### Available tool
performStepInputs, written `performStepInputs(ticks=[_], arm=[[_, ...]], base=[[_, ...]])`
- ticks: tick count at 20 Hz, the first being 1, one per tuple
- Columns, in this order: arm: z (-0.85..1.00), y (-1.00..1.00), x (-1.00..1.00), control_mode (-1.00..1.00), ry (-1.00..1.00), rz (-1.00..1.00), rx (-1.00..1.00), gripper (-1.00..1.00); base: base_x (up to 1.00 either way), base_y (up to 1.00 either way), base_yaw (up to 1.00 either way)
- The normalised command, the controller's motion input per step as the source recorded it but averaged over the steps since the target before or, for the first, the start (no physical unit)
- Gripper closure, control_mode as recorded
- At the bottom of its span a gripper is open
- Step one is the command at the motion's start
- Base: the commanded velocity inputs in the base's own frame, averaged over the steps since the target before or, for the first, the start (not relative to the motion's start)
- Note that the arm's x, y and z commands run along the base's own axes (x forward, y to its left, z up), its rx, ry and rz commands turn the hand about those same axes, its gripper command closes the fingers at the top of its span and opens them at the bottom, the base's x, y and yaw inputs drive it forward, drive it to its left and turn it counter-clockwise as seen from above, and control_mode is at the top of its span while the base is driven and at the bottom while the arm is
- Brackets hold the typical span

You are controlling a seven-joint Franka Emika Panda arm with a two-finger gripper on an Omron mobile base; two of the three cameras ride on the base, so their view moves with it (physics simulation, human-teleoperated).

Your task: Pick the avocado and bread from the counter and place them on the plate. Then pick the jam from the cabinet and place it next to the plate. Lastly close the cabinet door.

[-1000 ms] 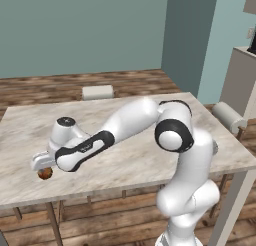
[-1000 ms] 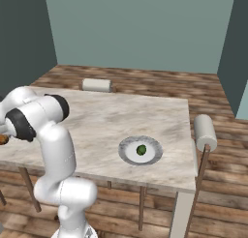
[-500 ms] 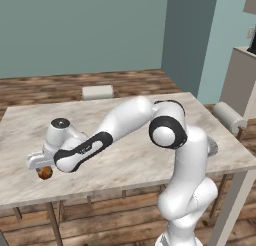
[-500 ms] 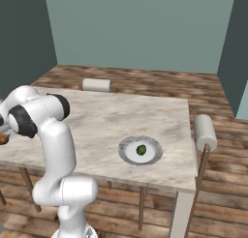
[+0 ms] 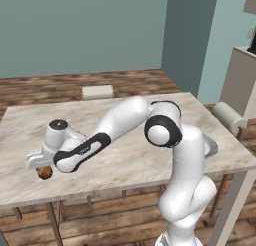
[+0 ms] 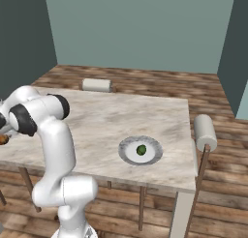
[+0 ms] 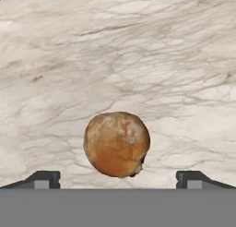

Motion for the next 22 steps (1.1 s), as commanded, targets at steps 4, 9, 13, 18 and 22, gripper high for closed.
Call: performStepInputs(ticks=[4,9,13,18,22], arm=[[-0.19,0.08,0.07,-1.00,0.00,-0.02,0.00,-1.00],[-0.22,0.08,0.10,-1.00,0.00,-0.01,0.00,-1.00],[-0.24,0.29,0.23,-1.00,0.01,-0.01,-0.03,-1.00],[-0.28,0.23,0.22,-1.00,0.03,-0.02,-0.03,-1.00],[-0.29,0.28,0.23,-1.00,0.06,-0.02,-0.03,-1.00]], base=[[0.00,0.00,0.00],[0.00,0.00,0.00],[0.00,0.00,0.00],[0.00,0.00,0.00],[0.00,0.00,0.00]])
